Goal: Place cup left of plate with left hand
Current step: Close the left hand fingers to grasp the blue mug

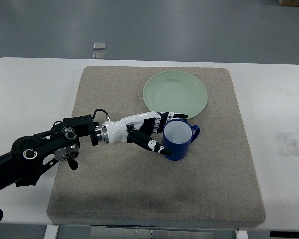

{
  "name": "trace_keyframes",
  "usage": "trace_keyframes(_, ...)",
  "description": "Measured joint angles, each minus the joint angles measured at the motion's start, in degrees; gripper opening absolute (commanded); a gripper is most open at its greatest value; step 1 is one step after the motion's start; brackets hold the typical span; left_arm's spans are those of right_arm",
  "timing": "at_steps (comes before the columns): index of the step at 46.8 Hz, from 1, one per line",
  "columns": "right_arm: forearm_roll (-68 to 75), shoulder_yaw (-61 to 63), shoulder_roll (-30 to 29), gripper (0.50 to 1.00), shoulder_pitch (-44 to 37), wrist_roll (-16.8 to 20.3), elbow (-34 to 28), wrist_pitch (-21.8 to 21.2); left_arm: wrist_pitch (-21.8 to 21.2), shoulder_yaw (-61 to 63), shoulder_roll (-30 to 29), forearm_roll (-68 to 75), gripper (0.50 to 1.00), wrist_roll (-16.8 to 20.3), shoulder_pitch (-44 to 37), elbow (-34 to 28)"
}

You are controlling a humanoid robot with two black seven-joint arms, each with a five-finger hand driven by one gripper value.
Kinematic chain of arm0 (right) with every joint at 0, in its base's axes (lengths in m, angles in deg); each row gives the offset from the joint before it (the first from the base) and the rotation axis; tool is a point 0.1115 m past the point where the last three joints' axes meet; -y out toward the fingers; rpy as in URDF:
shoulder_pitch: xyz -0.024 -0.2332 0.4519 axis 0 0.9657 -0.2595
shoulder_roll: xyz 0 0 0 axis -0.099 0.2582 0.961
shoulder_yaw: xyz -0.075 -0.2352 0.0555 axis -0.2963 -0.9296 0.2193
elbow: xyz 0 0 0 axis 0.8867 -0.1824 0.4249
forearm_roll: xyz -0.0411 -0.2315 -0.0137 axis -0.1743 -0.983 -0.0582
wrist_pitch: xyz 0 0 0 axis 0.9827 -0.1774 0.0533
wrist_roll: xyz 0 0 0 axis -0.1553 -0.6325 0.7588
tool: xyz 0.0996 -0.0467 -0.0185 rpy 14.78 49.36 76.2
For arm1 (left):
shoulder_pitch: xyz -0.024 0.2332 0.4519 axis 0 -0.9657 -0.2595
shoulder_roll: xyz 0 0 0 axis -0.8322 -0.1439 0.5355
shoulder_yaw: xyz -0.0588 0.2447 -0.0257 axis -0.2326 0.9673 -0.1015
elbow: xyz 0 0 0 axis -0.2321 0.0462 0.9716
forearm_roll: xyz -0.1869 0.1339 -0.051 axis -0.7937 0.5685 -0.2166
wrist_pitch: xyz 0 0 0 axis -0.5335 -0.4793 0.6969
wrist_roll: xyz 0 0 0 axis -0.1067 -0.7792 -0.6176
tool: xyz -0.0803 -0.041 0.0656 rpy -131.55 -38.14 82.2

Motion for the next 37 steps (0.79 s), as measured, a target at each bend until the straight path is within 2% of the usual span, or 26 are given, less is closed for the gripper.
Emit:
trace_keyframes(11,0.0,0.0,0.0,0.932,0.0,0.0,0.0,0.0,-0.4,0.7,0.5,0.0,1.000,-0.1,0.1,-0.9)
trace_keyframes(20,0.0,0.0,0.0,0.932,0.0,0.0,0.0,0.0,-1.9,1.3,0.6,0.0,0.969,-0.1,0.3,-1.2)
trace_keyframes(22,0.0,0.0,0.0,0.932,0.0,0.0,0.0,0.0,-1.9,1.3,0.7,0.0,0.939,-0.1,0.3,-1.3)
trace_keyframes(24,0.0,0.0,0.0,0.932,0.0,0.0,0.0,0.0,-2.0,1.3,0.9,0.0,0.932,-0.1,0.3,-1.3)
trace_keyframes(26,0.0,0.0,0.0,0.932,0.0,0.0,0.0,0.0,-2.0,1.3,0.9,0.0,0.889,-0.1,0.3,-1.3)
trace_keyframes(29,0.0,0.0,0.0,0.932,0.0,0.0,0.0,0.0,-2.0,1.3,0.9,0.0,0.862,-0.1,0.3,-1.3)
trace_keyframes(34,0.0,0.0,0.0,0.932,0.0,0.0,0.0,0.0,-2.1,1.3,0.9,0.0,0.851,-0.1,0.4,-1.3)
trace_keyframes(37,0.0,0.0,0.0,0.932,0.0,0.0,0.0,0.0,-2.1,1.3,0.9,0.0,0.819,-0.1,0.4,-1.4)
